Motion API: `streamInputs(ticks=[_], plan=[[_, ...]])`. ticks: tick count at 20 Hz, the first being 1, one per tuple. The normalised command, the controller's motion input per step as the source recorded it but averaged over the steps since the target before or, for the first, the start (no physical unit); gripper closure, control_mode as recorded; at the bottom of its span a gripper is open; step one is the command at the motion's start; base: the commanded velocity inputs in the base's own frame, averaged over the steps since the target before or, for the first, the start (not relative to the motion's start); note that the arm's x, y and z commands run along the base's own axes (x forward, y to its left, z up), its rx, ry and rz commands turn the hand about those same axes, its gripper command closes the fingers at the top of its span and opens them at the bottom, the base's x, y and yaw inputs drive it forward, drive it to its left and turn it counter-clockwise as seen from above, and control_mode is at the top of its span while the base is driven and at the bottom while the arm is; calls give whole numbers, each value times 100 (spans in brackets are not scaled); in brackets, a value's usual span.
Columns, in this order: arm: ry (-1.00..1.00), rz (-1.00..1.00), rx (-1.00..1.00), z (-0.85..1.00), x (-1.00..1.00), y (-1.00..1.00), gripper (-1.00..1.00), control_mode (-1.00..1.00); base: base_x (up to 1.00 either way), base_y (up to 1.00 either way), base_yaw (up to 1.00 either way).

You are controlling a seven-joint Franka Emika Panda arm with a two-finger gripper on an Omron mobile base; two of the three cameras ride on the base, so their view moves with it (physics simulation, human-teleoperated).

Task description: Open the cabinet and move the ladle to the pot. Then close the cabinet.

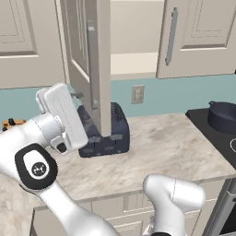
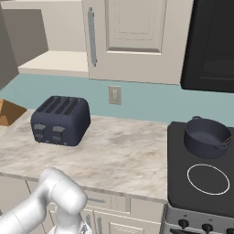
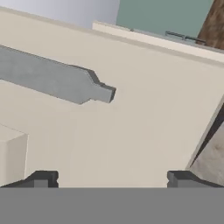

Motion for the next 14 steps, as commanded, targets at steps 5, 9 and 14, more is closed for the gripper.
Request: streamInputs(ticks=[5, 9, 14], plan=[[-8, -2, 1, -4, 34, -36, -100, -100, 0, 0, 0], [-1, -2, 10, -2, 45, -53, -100, -100, 0, 0, 0], [0, -1, 12, 0, 56, -54, -100, -100, 0, 0, 0]])
